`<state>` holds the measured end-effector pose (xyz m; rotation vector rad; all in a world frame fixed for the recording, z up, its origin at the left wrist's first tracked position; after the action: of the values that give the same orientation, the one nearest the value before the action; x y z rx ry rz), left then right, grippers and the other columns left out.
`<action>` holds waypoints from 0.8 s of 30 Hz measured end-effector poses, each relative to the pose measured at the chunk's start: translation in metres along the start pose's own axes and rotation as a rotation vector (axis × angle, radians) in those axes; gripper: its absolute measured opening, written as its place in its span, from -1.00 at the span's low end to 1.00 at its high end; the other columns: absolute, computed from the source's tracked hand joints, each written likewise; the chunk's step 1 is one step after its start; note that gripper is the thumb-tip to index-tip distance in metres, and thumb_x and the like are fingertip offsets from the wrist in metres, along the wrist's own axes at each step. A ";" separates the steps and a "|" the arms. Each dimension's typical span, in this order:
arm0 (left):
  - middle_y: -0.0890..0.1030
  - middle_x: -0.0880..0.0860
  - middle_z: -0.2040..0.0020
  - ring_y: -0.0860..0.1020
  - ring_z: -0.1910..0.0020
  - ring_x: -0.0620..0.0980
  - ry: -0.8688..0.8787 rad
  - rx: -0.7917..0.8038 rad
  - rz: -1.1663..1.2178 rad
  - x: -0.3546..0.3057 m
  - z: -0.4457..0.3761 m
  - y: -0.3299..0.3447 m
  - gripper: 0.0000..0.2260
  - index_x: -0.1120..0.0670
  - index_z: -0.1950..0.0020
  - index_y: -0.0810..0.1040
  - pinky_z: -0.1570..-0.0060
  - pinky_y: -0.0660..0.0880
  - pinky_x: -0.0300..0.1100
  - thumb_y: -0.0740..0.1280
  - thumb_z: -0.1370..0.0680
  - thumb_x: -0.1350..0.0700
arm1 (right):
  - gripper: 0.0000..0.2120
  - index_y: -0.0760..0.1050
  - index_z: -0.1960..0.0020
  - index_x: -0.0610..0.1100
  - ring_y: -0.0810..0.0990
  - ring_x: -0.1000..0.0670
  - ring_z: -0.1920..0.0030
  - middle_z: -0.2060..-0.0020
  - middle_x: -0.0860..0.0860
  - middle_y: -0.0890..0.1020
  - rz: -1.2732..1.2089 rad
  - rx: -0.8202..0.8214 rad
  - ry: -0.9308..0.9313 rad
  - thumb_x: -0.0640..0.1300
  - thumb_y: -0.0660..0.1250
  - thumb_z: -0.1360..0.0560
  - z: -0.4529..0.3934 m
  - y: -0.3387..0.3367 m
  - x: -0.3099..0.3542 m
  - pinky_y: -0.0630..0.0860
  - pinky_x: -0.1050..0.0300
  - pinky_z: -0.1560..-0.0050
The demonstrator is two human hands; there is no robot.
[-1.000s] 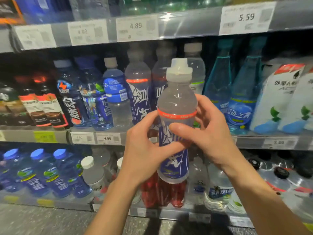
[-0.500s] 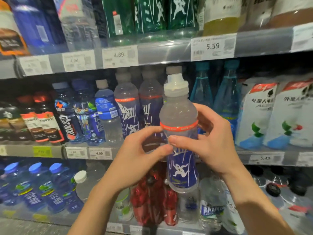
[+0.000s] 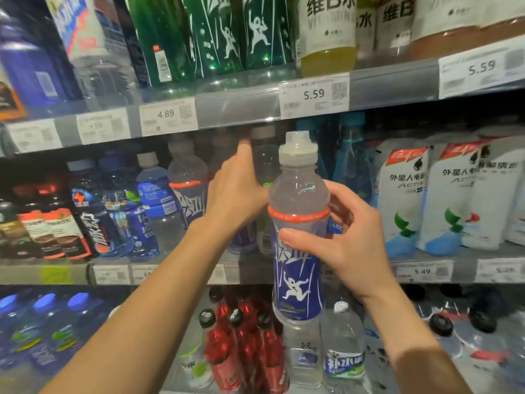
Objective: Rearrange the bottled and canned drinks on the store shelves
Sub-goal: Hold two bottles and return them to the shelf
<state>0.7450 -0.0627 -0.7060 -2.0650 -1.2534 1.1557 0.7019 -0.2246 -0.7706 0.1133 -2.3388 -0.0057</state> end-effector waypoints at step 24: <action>0.59 -0.07 -0.23 0.56 -0.23 -0.04 0.172 -0.456 0.586 0.040 0.091 -0.037 -0.33 0.04 -0.32 0.50 -0.21 0.49 -0.23 0.68 -0.28 0.07 | -0.36 0.47 -0.19 -0.08 0.66 0.10 -0.02 -0.02 0.08 0.68 0.041 -0.169 -0.050 0.02 0.56 -0.17 -0.005 -0.009 0.011 0.53 0.29 0.00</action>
<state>0.6600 -0.0135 -0.7452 -2.9363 -0.9080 0.9363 0.6987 -0.2340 -0.7599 -0.0187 -2.3793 -0.1877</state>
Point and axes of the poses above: each hand's wrist, its own z-axis away from the middle knuckle, its own y-axis out of the palm, x = y × z, the point moved 4 cm from there along -z, towards the middle knuckle
